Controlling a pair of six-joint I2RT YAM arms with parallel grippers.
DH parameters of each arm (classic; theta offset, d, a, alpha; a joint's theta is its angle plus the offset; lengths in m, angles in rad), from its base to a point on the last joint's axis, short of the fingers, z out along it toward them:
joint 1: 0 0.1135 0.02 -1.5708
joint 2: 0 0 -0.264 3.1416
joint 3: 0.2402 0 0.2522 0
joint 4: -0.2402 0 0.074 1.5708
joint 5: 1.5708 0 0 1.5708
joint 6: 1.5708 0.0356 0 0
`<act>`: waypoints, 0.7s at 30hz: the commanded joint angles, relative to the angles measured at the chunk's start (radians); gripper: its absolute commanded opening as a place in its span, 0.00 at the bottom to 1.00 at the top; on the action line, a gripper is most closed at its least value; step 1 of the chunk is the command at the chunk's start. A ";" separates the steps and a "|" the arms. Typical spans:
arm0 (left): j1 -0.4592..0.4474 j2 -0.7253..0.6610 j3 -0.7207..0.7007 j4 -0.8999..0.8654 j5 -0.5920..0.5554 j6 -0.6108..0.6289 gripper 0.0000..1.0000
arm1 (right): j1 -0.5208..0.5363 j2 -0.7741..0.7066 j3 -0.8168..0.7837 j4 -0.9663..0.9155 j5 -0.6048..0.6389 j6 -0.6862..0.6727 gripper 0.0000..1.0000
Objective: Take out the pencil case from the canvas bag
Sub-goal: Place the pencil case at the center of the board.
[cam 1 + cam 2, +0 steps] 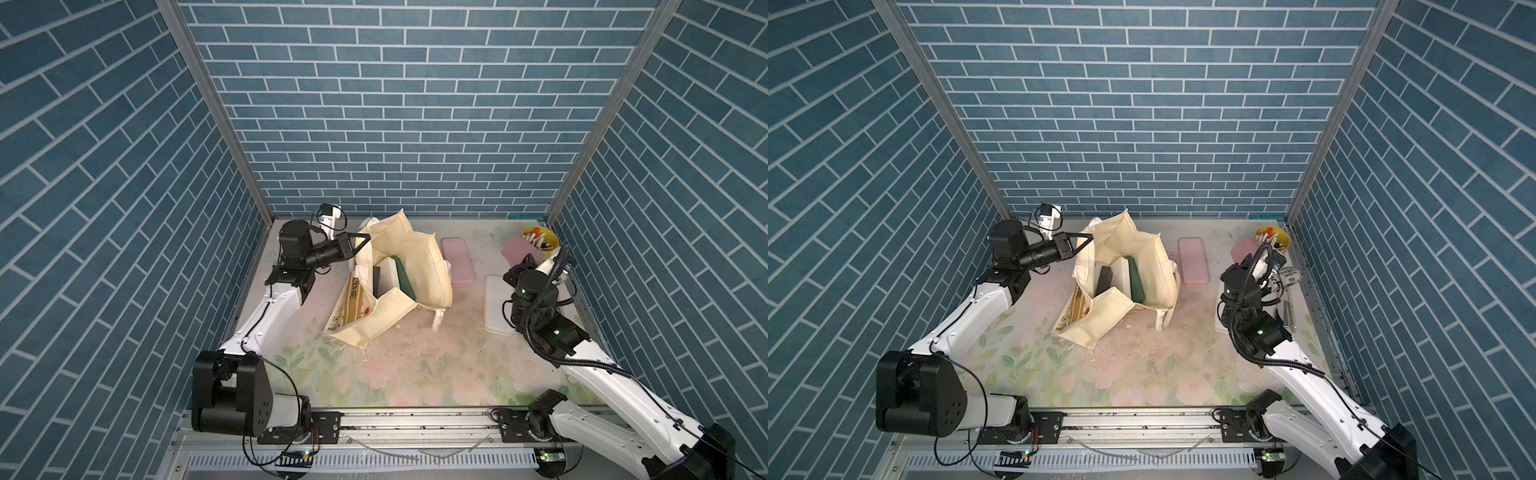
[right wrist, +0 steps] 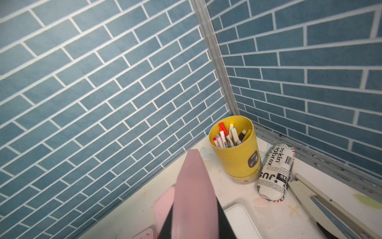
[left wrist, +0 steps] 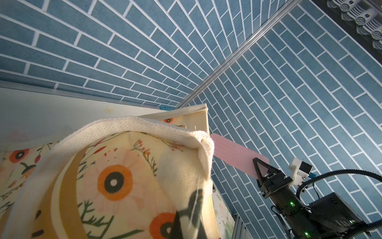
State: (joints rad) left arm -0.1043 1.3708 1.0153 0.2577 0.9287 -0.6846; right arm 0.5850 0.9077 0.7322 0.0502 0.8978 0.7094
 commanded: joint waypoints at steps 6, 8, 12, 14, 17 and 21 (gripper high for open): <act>-0.003 -0.017 -0.001 0.048 0.019 -0.002 0.00 | -0.096 -0.048 -0.018 -0.201 -0.062 0.244 0.00; -0.003 -0.016 0.000 0.048 0.021 -0.006 0.00 | -0.130 -0.054 -0.027 -0.230 -0.089 0.271 0.00; -0.003 -0.015 -0.004 0.050 0.018 -0.011 0.00 | -0.203 -0.072 -0.045 -0.268 -0.157 0.310 0.00; -0.003 -0.017 -0.007 0.050 0.018 -0.013 0.00 | -0.244 -0.080 -0.059 -0.275 -0.201 0.333 0.00; -0.003 -0.017 -0.007 0.049 0.018 -0.014 0.00 | -0.304 -0.083 -0.078 -0.282 -0.270 0.370 0.00; -0.003 -0.019 -0.006 0.049 0.019 -0.013 0.00 | -0.364 -0.088 -0.111 -0.278 -0.337 0.426 0.00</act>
State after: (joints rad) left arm -0.1043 1.3708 1.0153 0.2588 0.9329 -0.7002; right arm 0.2489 0.8383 0.6525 -0.2165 0.6312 1.0405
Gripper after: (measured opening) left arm 0.057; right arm 0.219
